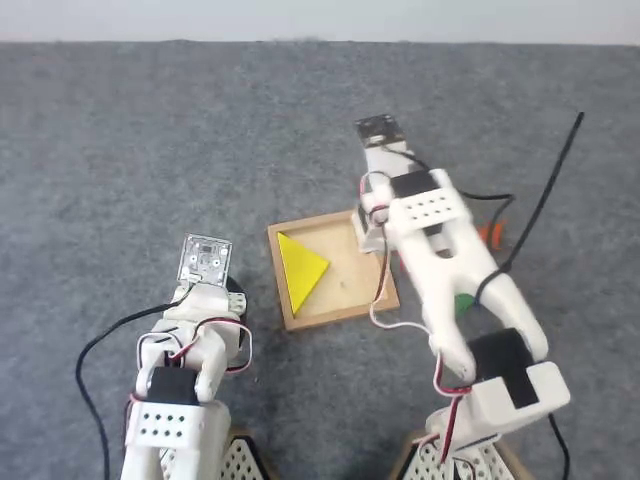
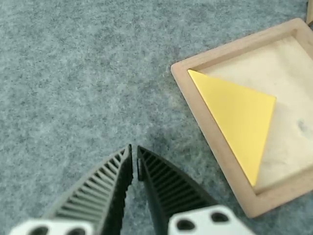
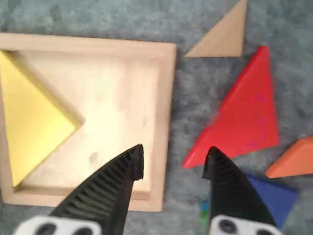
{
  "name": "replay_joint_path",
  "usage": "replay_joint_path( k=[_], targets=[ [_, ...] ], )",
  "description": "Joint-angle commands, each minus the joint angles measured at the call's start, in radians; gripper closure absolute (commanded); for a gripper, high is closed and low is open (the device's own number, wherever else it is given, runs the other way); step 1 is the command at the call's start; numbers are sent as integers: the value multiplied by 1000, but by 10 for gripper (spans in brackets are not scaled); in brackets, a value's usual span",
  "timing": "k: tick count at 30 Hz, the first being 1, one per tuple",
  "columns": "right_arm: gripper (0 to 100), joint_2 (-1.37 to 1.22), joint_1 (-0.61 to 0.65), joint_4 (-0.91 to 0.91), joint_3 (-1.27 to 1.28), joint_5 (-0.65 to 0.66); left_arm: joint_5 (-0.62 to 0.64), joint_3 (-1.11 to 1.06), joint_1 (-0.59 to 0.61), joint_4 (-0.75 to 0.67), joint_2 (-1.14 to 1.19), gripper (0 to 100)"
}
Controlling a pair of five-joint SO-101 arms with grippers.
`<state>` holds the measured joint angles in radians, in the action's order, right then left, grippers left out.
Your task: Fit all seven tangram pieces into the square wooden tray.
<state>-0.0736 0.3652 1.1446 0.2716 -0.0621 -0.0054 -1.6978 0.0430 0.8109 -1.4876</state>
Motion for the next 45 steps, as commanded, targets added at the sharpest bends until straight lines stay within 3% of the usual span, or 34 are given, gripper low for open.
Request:
replay_joint_path(
  k=[1, 4, 9, 32, 38, 45],
  targets=[
    [673, 18, -134, -44, -3, 5, 6, 8, 5, 5, -14, 985],
    [664, -38, -165, -101, -3, 9, 6, 8, 5, 5, -14, 985],
    [740, -151, -160, -165, -11, 8, 6, 8, 5, 5, -14, 985],
    [751, -280, -183, -116, -100, 11, 6, 8, 5, 5, -14, 985],
    [818, -289, -177, -120, -101, 11, 6, 8, 5, 5, -14, 985],
    [738, -282, -183, -113, -101, 11, 6, 8, 5, 5, -14, 985]
  ],
)
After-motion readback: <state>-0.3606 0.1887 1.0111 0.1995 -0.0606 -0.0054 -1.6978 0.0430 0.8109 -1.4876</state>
